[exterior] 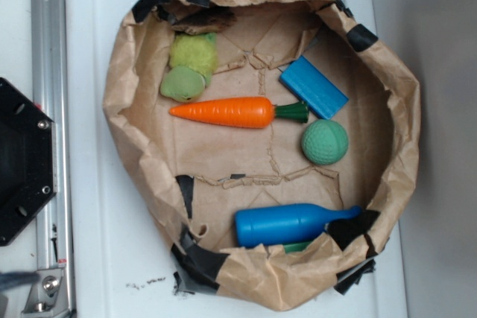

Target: Grab the green ball.

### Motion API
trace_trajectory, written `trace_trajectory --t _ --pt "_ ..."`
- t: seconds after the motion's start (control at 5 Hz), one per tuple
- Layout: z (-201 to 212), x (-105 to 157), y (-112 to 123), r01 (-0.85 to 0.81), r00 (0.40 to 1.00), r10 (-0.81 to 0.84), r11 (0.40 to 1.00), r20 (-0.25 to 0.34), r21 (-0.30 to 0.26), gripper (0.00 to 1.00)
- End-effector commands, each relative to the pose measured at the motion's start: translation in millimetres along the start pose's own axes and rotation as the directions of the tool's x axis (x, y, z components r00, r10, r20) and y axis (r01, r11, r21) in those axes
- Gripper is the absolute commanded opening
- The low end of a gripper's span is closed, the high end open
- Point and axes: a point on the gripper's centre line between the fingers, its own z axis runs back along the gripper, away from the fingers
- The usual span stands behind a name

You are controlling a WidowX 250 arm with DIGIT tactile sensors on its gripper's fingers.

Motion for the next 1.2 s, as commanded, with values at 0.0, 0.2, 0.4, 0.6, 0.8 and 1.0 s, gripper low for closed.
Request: trace_trajectory --t 0.0,0.2,0.4,0.6,0.8,1.0 --pt "0.0 0.0 0.0 0.000 1.000 0.000 1.000 0.000 0.000 1.00" --pt "-30.0 45.7 12.1 0.258 0.964 -0.264 0.952 0.016 0.166 1.00" --pt "-56.1 81.2 11.1 0.332 0.938 -0.348 0.895 0.001 0.299 1.00" --pt "-94.3 117.0 17.8 0.313 0.926 -0.356 0.911 0.128 0.268 1.00" --pt "-133.7 143.3 22.2 0.368 0.903 -0.405 0.902 0.145 0.227 1.00" --pt "-155.1 158.4 12.9 0.430 0.878 -0.449 0.892 0.167 0.141 1.00"
